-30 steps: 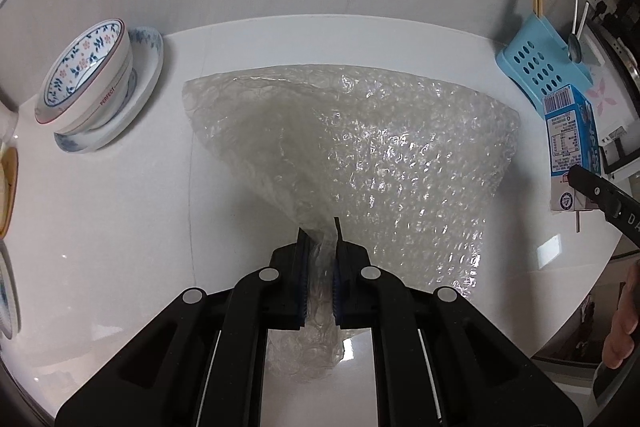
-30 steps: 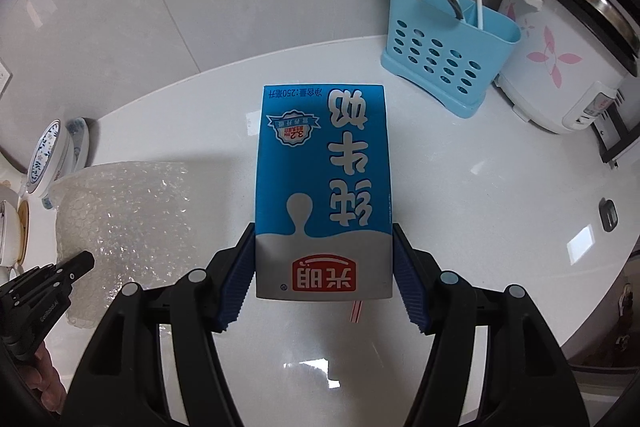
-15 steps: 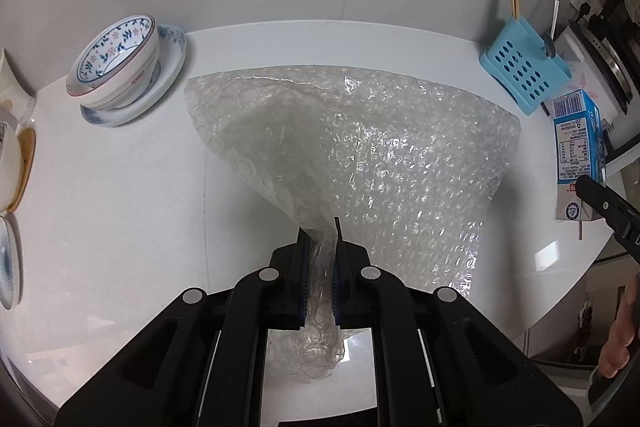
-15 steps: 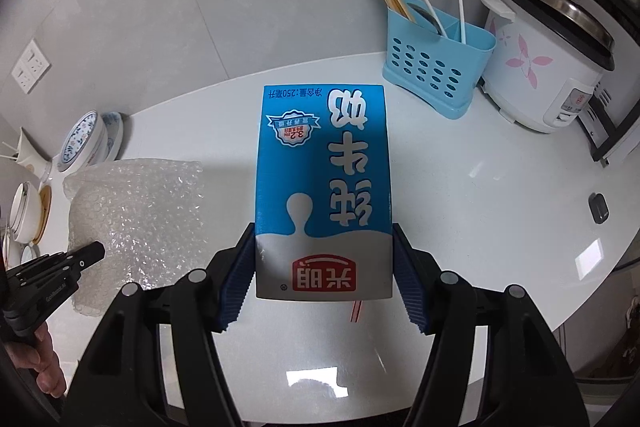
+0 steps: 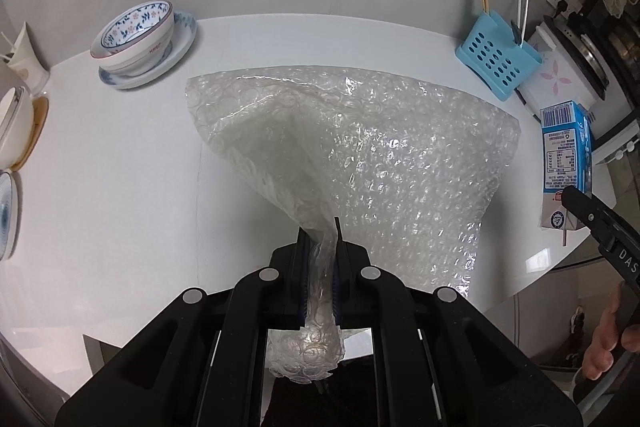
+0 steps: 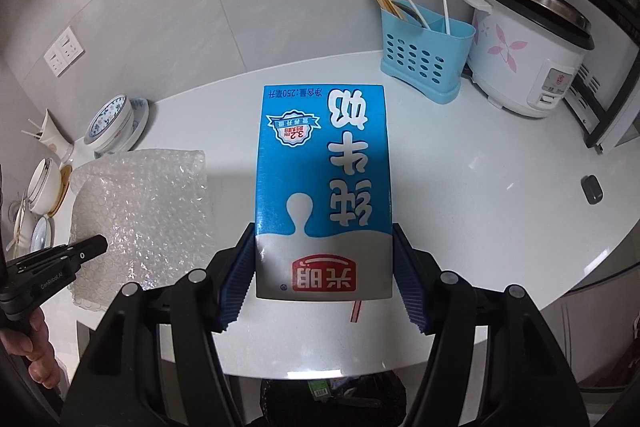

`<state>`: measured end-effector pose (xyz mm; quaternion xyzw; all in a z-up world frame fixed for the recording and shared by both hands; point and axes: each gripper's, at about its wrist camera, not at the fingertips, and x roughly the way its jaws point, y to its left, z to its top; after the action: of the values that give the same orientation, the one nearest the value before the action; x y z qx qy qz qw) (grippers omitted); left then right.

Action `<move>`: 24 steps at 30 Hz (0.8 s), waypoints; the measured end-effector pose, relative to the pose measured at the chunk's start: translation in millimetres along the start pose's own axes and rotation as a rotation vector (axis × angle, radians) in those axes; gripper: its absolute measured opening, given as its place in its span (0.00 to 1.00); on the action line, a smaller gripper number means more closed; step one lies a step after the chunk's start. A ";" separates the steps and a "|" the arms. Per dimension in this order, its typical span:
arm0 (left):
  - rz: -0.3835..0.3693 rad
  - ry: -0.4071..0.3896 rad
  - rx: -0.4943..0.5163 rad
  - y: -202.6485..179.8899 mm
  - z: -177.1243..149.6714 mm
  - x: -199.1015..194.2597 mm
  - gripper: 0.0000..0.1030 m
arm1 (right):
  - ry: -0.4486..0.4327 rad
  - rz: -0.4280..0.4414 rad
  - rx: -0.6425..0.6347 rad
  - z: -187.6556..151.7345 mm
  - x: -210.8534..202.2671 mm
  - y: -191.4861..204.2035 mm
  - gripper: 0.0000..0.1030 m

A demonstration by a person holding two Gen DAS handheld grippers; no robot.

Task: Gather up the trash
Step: 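Lift the bubble wrap and milk carton with both grippers and carry them over the bin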

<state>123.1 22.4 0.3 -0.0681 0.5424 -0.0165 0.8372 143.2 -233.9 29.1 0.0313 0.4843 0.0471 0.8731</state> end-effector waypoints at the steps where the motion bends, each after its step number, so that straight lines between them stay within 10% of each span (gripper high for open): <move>1: -0.003 0.000 -0.001 -2.8 -5.1 -2.0 0.08 | -0.001 -0.003 -0.008 -5.3 -2.6 -1.0 0.59; 24: -0.018 0.058 -0.008 -56.0 -150.0 -12.6 0.07 | 0.060 0.039 -0.072 -127.7 -35.1 -28.5 0.59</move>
<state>-16.0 -46.1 -41.2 -0.0756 0.5658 -0.0240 0.8208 17.8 -265.0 -11.7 0.0076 0.5074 0.0823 0.8577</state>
